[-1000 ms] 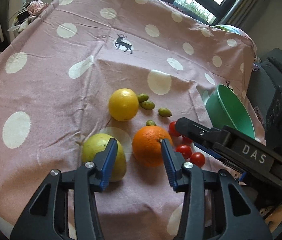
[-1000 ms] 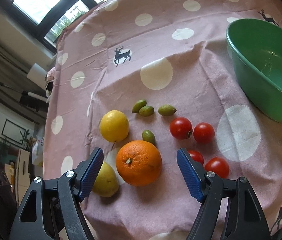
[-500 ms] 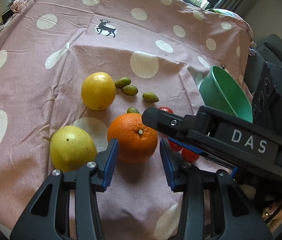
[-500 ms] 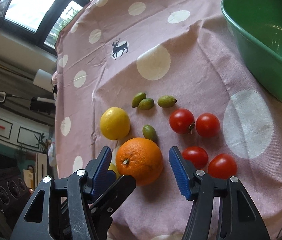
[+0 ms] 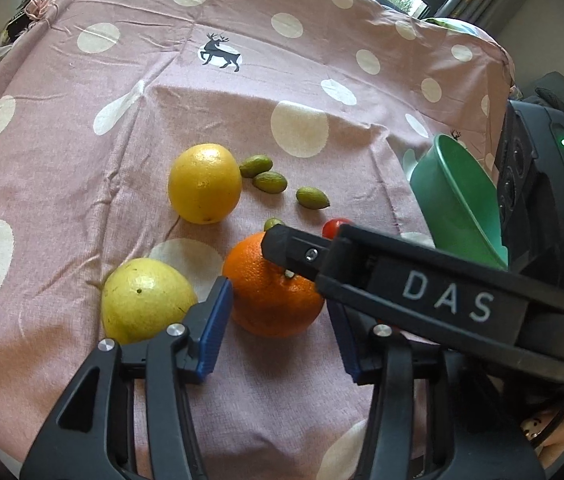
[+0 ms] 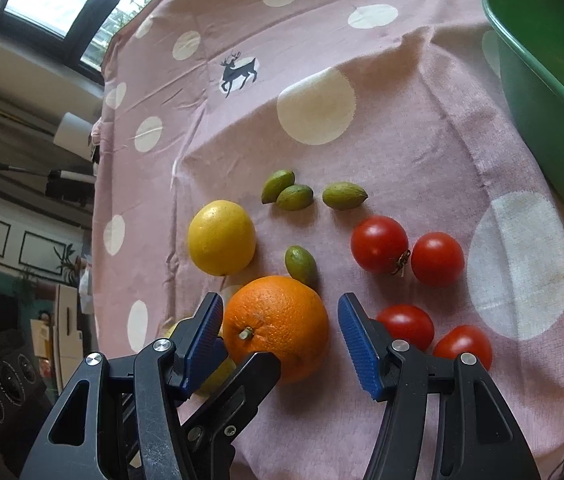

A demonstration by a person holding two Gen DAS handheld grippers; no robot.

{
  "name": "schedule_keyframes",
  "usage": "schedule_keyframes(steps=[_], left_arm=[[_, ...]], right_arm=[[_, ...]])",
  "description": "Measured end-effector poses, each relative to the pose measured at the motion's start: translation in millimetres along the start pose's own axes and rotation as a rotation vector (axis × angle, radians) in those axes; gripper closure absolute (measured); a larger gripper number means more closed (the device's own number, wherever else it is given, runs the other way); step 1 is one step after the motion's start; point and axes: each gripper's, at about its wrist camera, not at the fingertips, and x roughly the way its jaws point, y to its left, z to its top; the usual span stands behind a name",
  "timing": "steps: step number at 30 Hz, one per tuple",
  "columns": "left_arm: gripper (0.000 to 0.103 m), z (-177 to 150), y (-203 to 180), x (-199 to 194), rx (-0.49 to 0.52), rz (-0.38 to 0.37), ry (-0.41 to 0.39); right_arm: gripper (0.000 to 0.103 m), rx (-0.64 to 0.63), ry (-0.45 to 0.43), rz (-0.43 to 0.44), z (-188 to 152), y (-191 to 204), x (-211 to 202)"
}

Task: Organize fruits
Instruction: 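Move the right tool toward the orange, fingers open around it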

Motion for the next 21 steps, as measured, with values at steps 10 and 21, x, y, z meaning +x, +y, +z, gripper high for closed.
schedule_keyframes(steps=[10,21], left_arm=[[0.052,2.4,-1.5,5.7,0.004,0.019,-0.006],[0.055,4.1,-2.8,6.4,0.020,0.017,-0.018]], right_arm=[[0.040,-0.013,0.024,-0.008,6.5,-1.7,6.9],[0.040,-0.011,0.043,0.053,8.6,-4.6,11.5]])
